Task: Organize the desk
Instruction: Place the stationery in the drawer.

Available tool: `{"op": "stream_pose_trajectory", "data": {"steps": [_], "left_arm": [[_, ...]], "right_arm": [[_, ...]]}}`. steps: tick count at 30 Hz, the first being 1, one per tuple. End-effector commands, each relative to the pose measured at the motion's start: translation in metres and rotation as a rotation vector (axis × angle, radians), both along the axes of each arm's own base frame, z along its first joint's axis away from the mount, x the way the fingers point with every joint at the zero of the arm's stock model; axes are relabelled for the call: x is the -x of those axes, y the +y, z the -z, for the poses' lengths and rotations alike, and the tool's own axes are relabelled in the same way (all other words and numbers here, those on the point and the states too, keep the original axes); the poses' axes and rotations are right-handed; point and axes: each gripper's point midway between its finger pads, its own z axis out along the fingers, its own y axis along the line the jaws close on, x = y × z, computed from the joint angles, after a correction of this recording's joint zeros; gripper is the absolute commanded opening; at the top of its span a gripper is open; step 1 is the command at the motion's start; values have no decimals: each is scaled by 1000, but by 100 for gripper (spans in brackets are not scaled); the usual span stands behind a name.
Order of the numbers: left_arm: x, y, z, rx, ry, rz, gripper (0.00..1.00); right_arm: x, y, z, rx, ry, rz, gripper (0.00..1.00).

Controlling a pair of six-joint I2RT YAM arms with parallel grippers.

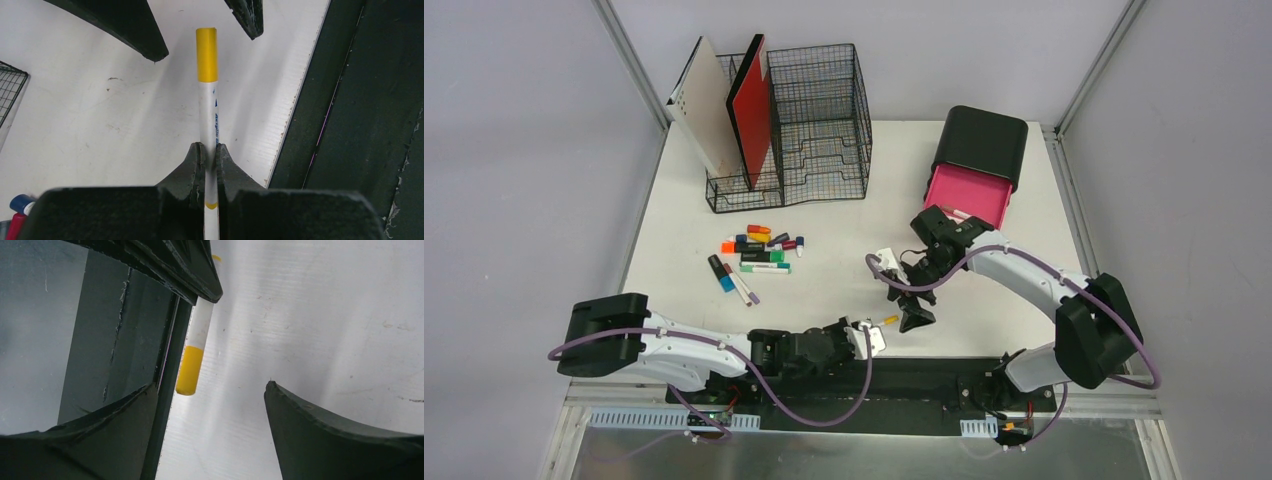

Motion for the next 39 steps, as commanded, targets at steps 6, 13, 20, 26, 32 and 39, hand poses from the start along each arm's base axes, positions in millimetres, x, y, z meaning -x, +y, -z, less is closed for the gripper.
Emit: {"op": "stream_pose_trajectory", "data": {"steps": [6, 13, 20, 26, 32, 39], "left_arm": [[-5, -11, -21, 54, -17, -33, 0], [-9, -15, -18, 29, -19, -60, 0], [-12, -15, -18, 27, -20, -83, 0], [-15, -11, -20, 38, -21, -110, 39], [-20, -5, -24, 68, -25, -151, 72], [-24, 3, -29, 109, -30, -187, 99]], "right_arm": [[7, 15, -4, -5, 5, -61, 63], [9, 15, -1, 15, 0, -72, 40], [6, 14, 2, 47, -7, -58, 11], [3, 13, 4, 75, -6, -26, 0], [-8, 5, 3, 108, -11, 55, 0], [-30, -18, -31, 8, -10, 189, 0]]}}
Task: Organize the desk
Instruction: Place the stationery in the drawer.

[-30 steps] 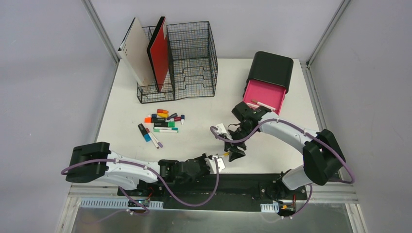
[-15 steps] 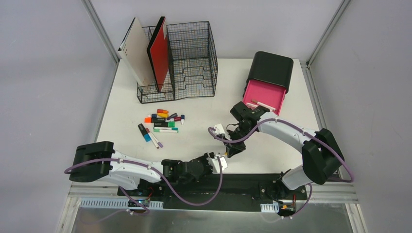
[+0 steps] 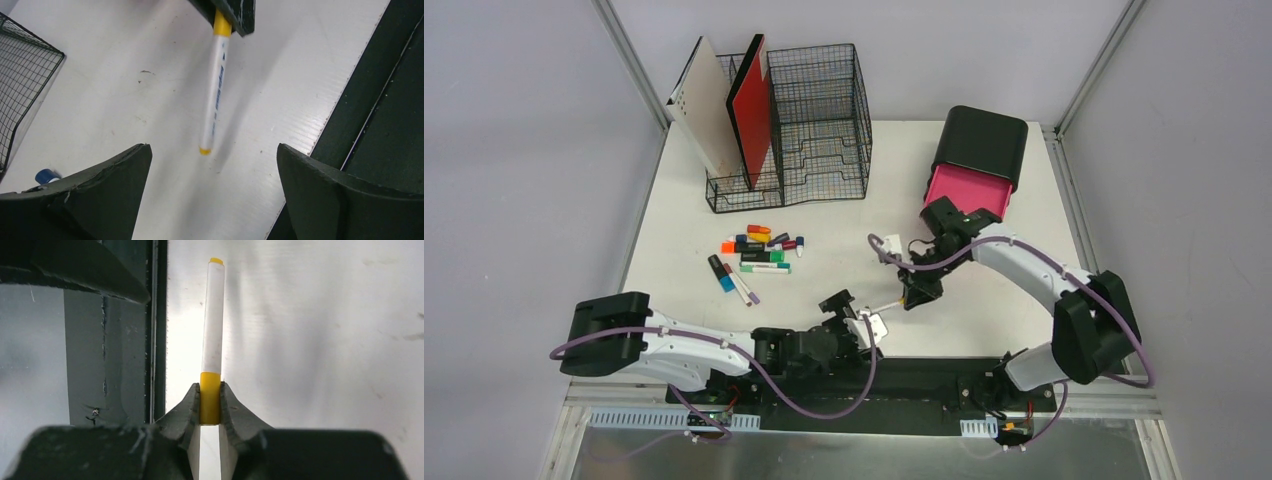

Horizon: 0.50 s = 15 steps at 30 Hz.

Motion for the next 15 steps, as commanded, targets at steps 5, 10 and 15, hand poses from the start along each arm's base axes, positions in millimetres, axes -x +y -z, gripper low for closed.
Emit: {"op": "stream_pose_trajectory", "data": {"steps": [5, 10, 15], "left_arm": [[-7, 8, -20, 117, -15, -69, 99], [-8, 13, -23, 146, -16, -83, 99], [-9, 16, -25, 161, -17, -92, 99]], "right_arm": [[-36, -35, -84, -261, -166, 234, 0], [-67, -71, -122, -322, -301, 495, 0], [-111, -116, -140, -291, -409, 805, 0]]}}
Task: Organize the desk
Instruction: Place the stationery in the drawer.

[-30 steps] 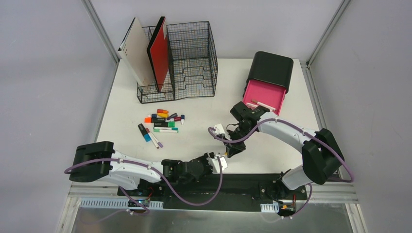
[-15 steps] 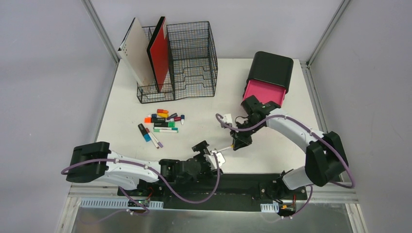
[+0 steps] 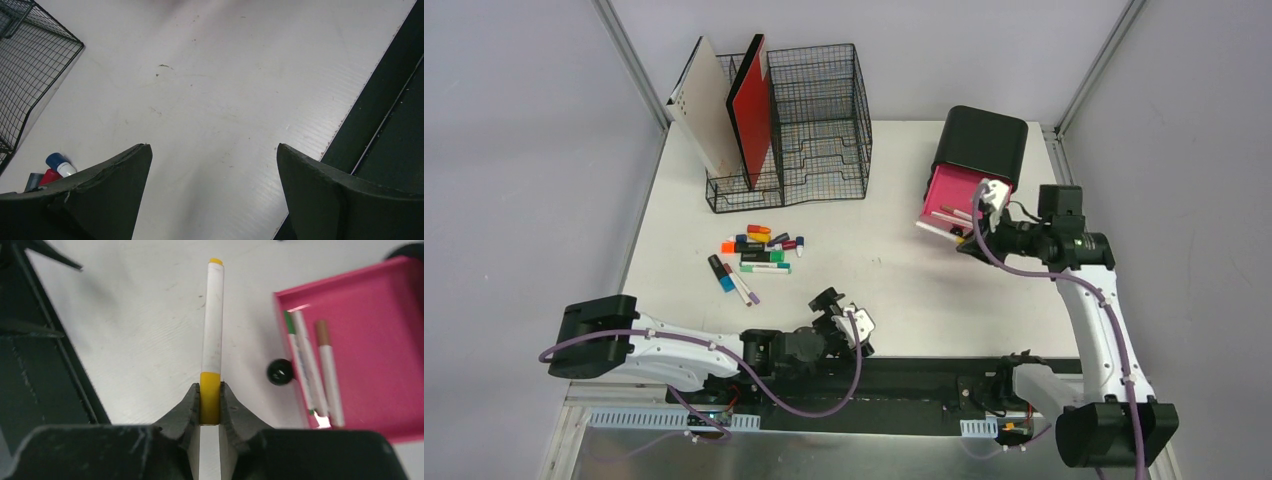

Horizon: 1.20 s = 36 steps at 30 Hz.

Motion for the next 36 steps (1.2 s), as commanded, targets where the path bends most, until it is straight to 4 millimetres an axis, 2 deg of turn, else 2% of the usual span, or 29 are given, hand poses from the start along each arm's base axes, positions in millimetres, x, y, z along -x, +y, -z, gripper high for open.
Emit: {"op": "stream_pose_trajectory", "data": {"steps": [1, 4, 9, 16, 19, 20, 21, 24, 26, 30, 33, 36], "left_arm": [[-2, -2, -16, 91, 0, -29, 99], [-2, -1, -16, 91, 0, -30, 99], [-3, -1, -16, 91, -1, -31, 99], [-3, -1, -16, 91, 0, -38, 99], [-4, -1, -16, 92, 1, -42, 99], [-4, -1, -16, 93, 1, -42, 99], [-4, -1, -16, 91, 0, -42, 99], [-4, -3, -15, 83, 0, -41, 99], [-4, -3, -15, 79, 0, -43, 99], [-4, -4, -14, 75, 0, -44, 99], [-4, -5, -15, 75, 0, -44, 99], [-5, -4, -15, 77, 0, -49, 99]], "right_arm": [[-41, -32, -24, -43, -51, 253, 0], [-56, -51, -25, -56, -41, 372, 0], [-80, -73, -15, -26, -48, 513, 0], [-118, -83, -6, -13, 21, 562, 0], [-125, -86, 4, 7, 68, 575, 6], [-126, -87, 9, 19, 74, 578, 11], [-127, -89, 14, 30, 81, 581, 21], [-125, -89, 21, 43, 96, 584, 60], [-122, -90, 19, 46, 87, 587, 75], [-107, -84, 7, 20, 44, 567, 89], [-88, -74, -7, -32, 12, 518, 99], [-69, -62, -20, -102, -7, 451, 99]]}}
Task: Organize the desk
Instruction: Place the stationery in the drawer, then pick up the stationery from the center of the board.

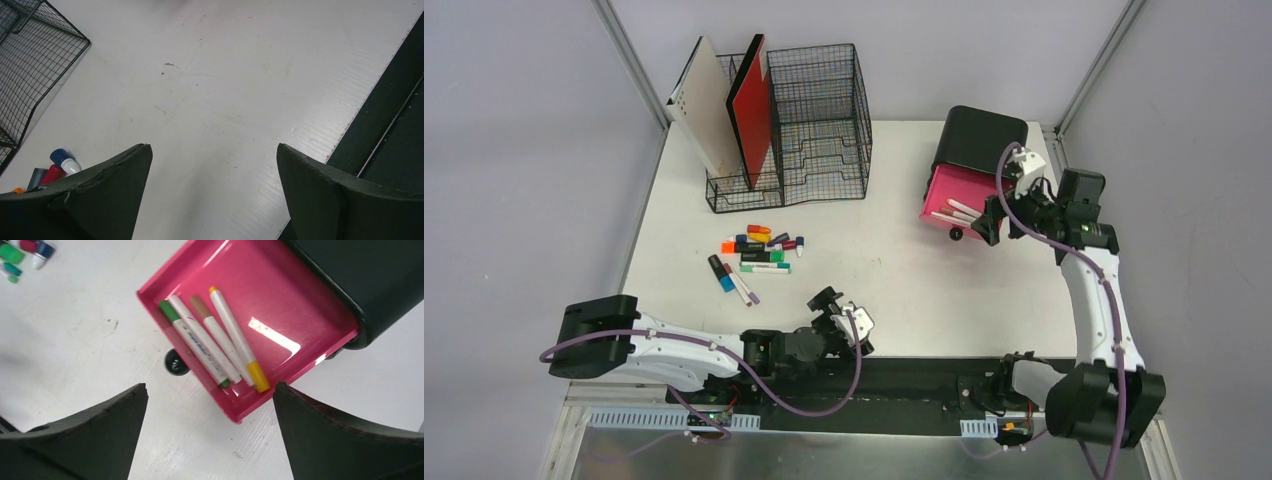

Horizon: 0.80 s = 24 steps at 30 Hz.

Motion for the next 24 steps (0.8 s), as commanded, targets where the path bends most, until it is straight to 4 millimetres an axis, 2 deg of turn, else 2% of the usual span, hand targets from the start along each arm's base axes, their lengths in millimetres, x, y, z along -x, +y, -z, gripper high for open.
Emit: {"op": "stream_pose_trajectory", "data": {"steps": [1, 5, 10, 15, 24], "left_arm": [[-2, -6, -14, 67, 6, -26, 99], [-5, -3, -15, 81, 8, -49, 99], [-13, 5, -17, 118, 36, -80, 99], [-26, 20, -17, 178, 90, -130, 99], [-54, 63, -17, 328, 183, -333, 99]], "right_arm": [[28, 23, -35, -101, -106, -116, 99], [53, 38, -41, -156, -117, -201, 99], [74, 46, -31, -151, -134, -276, 99], [74, 40, -19, -93, -135, -269, 99], [73, 36, -13, -63, -127, -268, 99]]}}
